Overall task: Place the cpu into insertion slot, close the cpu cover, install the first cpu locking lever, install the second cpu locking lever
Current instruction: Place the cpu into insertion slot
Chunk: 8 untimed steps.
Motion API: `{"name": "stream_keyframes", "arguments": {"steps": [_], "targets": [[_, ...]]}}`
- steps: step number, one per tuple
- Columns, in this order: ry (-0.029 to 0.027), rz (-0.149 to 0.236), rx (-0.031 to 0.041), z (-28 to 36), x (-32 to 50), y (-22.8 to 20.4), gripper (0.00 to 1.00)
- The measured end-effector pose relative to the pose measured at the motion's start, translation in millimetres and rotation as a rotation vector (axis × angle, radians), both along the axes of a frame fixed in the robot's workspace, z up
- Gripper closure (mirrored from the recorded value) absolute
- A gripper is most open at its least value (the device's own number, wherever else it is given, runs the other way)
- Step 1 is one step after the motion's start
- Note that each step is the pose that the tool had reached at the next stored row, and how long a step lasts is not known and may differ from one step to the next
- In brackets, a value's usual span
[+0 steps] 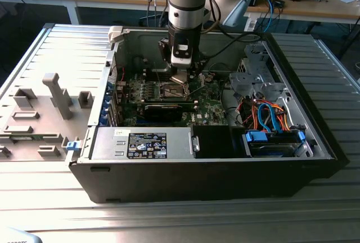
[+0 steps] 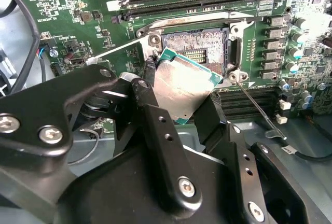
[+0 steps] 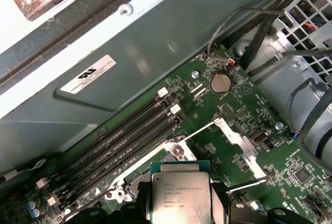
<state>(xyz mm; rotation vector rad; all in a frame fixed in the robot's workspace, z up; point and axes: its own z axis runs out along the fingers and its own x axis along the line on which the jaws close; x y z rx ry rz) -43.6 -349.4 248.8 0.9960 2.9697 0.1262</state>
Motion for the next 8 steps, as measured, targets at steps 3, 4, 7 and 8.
{"name": "stream_keyframes", "arguments": {"steps": [3, 4, 7, 8], "targets": [[-0.0001, -0.013, 0.0000, 0.0, 0.0, 0.0, 0.46], [0.0000, -0.019, 0.0000, 0.0, 0.0, 0.0, 0.46], [0.0000, -0.032, 0.0000, 0.0, 0.0, 0.0, 0.46], [0.0000, -0.038, 0.0000, 0.0, 0.0, 0.0, 0.46]]}}
